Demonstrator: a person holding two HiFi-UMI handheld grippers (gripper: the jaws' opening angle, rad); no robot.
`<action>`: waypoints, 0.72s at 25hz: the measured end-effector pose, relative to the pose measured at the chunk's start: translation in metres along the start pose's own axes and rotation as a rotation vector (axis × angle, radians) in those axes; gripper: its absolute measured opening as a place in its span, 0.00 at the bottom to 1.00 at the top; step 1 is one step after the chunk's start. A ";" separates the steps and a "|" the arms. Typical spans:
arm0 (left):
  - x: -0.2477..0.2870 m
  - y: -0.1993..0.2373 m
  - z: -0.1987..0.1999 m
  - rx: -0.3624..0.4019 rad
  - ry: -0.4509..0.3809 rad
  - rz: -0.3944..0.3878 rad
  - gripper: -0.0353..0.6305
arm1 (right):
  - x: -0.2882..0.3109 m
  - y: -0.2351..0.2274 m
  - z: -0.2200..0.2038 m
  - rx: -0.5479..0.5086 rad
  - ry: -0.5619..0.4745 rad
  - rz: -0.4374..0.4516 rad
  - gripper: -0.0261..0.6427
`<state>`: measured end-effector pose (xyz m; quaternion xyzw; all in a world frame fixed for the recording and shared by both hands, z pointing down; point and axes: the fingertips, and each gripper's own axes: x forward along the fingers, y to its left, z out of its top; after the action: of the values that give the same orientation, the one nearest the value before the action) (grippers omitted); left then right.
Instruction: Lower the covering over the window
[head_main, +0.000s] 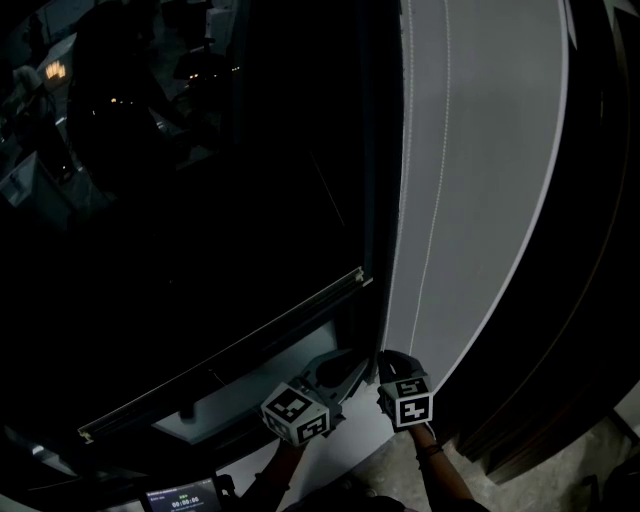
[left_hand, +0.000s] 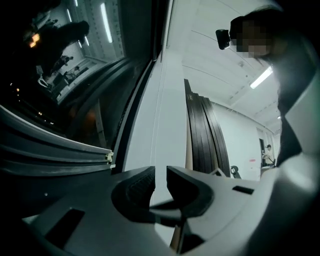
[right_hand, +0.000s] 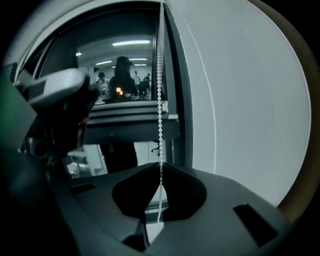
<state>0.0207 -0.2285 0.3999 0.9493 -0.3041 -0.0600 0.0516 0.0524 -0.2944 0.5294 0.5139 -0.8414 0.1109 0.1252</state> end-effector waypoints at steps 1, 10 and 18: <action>0.001 0.000 -0.001 -0.002 0.004 0.000 0.14 | 0.000 0.008 -0.026 0.018 0.043 0.016 0.07; 0.041 -0.004 0.000 0.074 0.019 -0.093 0.21 | -0.019 0.041 -0.082 0.052 0.121 0.053 0.07; 0.055 -0.010 0.032 0.099 -0.065 -0.148 0.15 | -0.026 0.038 -0.095 0.063 0.137 0.050 0.06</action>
<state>0.0661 -0.2547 0.3620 0.9682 -0.2372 -0.0791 -0.0098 0.0393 -0.2254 0.6081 0.4876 -0.8396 0.1753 0.1633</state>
